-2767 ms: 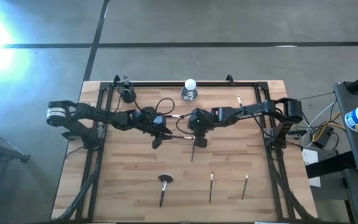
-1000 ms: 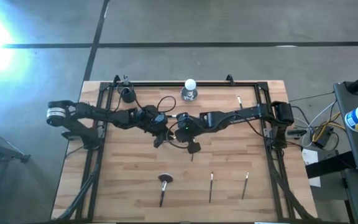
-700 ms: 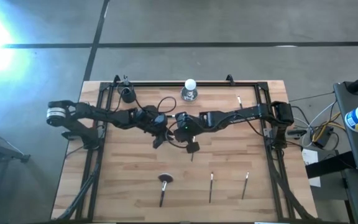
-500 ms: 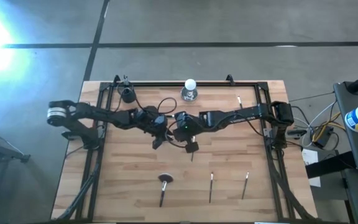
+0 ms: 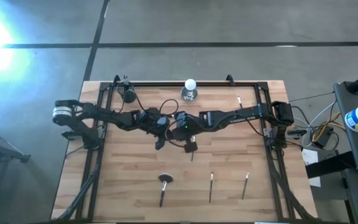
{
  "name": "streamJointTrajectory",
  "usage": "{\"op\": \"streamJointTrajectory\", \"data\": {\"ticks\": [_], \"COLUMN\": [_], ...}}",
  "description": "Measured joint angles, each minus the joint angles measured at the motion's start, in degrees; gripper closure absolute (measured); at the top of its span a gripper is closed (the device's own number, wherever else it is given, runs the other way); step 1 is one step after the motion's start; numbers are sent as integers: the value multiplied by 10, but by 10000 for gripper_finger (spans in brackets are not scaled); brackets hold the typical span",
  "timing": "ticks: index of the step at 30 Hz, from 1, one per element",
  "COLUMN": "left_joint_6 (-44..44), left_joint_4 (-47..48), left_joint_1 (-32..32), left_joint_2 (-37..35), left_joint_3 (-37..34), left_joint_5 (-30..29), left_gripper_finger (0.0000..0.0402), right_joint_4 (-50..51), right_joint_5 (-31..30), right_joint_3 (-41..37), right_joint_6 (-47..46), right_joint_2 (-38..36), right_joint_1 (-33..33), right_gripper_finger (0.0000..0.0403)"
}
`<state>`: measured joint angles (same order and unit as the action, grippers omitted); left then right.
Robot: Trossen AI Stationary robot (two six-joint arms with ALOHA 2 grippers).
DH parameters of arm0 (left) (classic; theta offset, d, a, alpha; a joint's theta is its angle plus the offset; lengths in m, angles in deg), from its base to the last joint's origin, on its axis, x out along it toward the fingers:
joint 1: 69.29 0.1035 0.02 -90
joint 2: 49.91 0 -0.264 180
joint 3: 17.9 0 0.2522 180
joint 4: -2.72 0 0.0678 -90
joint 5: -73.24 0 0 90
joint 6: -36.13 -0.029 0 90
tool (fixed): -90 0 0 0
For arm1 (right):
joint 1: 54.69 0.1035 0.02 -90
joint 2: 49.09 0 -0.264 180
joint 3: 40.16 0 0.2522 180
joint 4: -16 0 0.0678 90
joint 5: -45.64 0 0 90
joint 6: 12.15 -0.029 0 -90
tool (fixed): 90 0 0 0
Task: Put items in baskets/containers
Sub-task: Put the black blush brush into the black brush holder
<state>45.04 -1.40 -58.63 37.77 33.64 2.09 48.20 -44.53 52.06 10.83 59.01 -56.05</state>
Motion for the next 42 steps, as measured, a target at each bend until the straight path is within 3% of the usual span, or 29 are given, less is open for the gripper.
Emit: {"op": "streamJointTrajectory", "data": {"ticks": [2,9,13,18,24,29,37,42], "left_joint_6": [4,6,0,-4,-42,-66,-135,-136], "left_joint_4": [-1,14,6,-70,-108,-136,-139,-137], "left_joint_1": [0,7,26,97,219,282,304,320], "left_joint_2": [-3,-47,-87,-105,-125,-177,-260,-285], "left_joint_3": [-1,-18,-40,-64,-56,-59,-90,-115], "left_joint_5": [-11,-54,-70,-71,-81,-168,-346,-395], "left_gripper_finger": [385,394,394,394,394,394,395,395], "right_joint_4": [-6,-2,0,-46,-149,-247,-367,-390], "right_joint_5": [0,-2,-32,-35,-35,-35,-35,-35], "right_joint_3": [0,0,-17,-75,-155,-229,-312,-324], "right_joint_6": [-3,-21,-31,-39,-81,-128,-167,-171], "right_joint_2": [0,-32,-62,-94,-124,-153,-182,-182], "right_joint_1": [0,-1,-2,-5,-5,-5,-5,-5], "right_gripper_finger": [389,351,322,313,352,388,394,394]}}
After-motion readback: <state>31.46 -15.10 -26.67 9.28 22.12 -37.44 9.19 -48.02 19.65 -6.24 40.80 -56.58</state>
